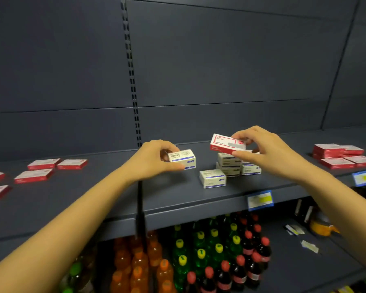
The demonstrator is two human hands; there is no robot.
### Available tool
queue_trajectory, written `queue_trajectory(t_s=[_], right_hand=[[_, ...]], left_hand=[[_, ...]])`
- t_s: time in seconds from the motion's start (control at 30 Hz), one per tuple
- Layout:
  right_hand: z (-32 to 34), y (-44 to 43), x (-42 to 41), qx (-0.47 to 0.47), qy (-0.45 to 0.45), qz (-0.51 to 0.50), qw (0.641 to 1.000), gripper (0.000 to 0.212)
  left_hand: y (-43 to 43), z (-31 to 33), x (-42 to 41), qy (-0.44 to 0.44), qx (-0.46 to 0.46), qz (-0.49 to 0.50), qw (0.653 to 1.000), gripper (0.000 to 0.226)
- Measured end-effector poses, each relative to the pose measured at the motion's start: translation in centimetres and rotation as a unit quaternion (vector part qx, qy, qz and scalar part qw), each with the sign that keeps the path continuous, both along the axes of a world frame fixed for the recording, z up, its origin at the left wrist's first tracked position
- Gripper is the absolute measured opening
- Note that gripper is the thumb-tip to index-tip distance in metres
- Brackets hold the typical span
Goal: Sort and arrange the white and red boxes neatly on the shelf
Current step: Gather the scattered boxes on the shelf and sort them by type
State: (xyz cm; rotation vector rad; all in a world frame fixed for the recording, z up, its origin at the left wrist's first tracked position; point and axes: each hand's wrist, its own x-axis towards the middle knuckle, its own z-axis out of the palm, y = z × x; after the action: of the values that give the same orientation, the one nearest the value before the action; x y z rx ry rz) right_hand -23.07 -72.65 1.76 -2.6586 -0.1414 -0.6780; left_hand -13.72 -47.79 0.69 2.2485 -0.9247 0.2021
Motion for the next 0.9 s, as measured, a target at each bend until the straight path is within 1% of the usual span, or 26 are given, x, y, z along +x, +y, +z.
queue_trajectory(t_s=[0.2,0.37,0.43,0.53,0.57,0.63,0.7,0.8,0.9], right_hand=[[-0.8,-7.1,-2.3,0.007,0.004,0.016,1.000,0.037],[-1.8,-10.4,-3.0,0.011,0.019,0.033,0.999,0.035],[-2.0,-11.5,-2.9,0.012,0.025,0.037,0.999,0.035],[-2.1,-12.7,-2.1,0.015,0.040,0.041,0.998,0.034],[-2.3,-13.0,-1.8,0.018,0.043,0.042,0.998,0.033],[-2.5,-13.7,-1.3,0.022,0.046,0.044,0.998,0.032],[-3.1,-14.8,-1.0,0.016,0.048,0.040,0.998,0.034],[-3.7,-17.1,-1.1,-0.003,0.049,0.024,0.999,0.038],[-3.9,-19.9,-1.3,0.001,0.049,0.005,0.999,0.038]], left_hand=[[-6.4,-1.7,-2.1,0.030,-0.009,0.015,0.999,0.029],[-8.7,-2.3,-2.0,0.056,0.031,0.040,0.997,0.031],[-9.1,-2.3,-1.9,0.056,0.059,0.046,0.996,0.037],[-9.3,-1.8,-1.7,0.015,0.073,0.067,0.995,0.049],[-9.5,-1.4,-1.7,-0.012,0.074,0.069,0.995,0.047],[-10.5,-0.5,-1.6,-0.065,0.075,0.068,0.993,0.036],[-12.1,0.3,-1.5,-0.105,0.087,0.063,0.989,0.029],[-15.1,0.5,-1.3,-0.164,0.102,0.066,0.979,0.027],[-18.3,0.0,-1.4,-0.198,0.074,0.075,0.974,0.024]])
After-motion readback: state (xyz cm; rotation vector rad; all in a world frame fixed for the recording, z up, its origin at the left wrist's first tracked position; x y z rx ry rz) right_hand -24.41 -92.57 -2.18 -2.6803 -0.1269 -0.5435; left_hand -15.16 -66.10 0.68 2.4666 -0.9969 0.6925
